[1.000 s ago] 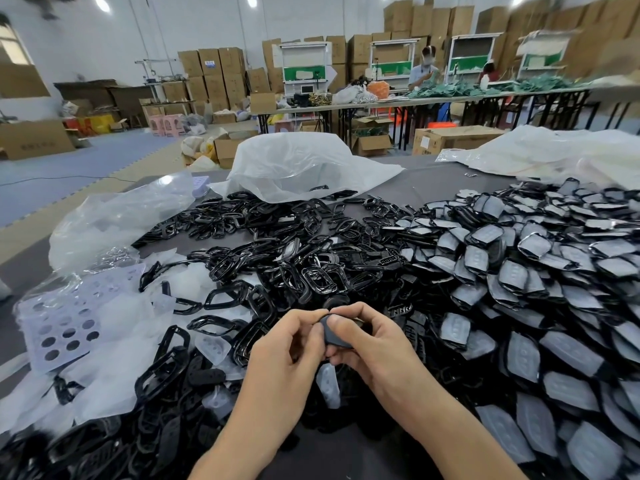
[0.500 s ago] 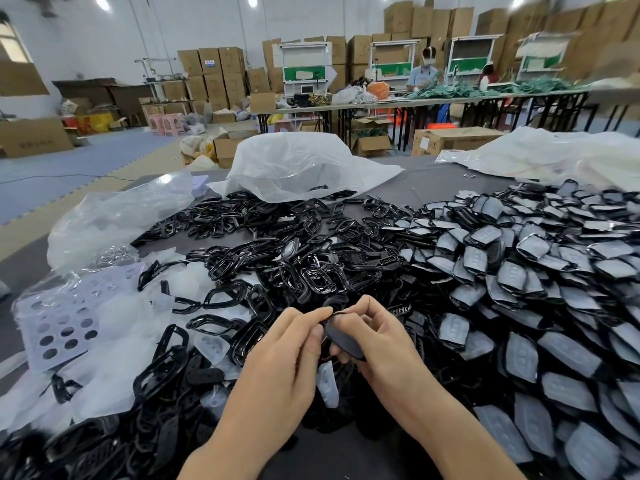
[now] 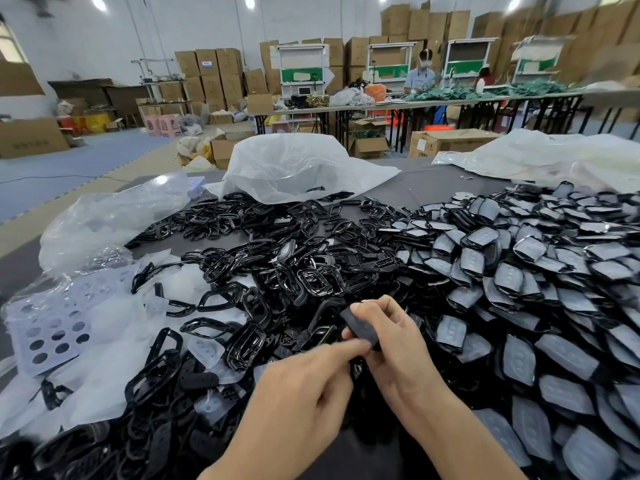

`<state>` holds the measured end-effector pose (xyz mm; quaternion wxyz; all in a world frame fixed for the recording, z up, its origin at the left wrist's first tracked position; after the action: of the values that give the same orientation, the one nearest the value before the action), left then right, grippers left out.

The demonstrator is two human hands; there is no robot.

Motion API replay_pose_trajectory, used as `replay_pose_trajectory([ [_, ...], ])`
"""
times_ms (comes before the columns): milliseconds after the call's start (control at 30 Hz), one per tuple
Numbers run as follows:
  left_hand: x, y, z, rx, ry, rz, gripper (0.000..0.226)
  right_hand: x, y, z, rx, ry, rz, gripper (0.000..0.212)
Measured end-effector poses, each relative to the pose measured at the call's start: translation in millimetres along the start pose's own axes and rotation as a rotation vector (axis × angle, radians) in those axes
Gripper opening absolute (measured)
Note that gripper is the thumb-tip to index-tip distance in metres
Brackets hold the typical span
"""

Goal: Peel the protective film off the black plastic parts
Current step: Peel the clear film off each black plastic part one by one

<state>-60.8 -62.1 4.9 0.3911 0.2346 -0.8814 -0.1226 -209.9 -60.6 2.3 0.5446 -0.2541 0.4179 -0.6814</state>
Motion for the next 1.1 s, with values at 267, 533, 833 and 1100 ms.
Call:
replay_pose_trajectory([
  [267, 7, -20, -3, -0.381, 0.233, -0.452, 0.017, -4, 9, 9, -0.064, -0.148, 0.063, 0.01],
  [533, 10, -24, -12, -0.541, 0.34, -0.556, 0.022, -8, 13, 14, -0.15, -0.261, -0.01, 0.018],
  [833, 9, -26, -9, -0.549, 0.362, -0.549, 0.02, -12, 14, 13, -0.444, -0.255, -0.085, 0.009],
  [1100, 9, -24, -13, -0.64, 0.391, -0.537, 0.022, 19, -84, -37, -0.268, 0.122, -0.311, 0.019],
])
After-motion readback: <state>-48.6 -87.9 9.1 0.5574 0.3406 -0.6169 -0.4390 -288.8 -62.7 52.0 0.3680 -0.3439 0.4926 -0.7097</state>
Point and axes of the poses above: each hand's wrist, its own x-axis towards the middle knuckle, its own z-axis out of the palm, y = z × x, the point moved 1 cm from there along x, towards the middle knuckle, and after that the axes turned 4 degrees about z, right-handed, at the moved point
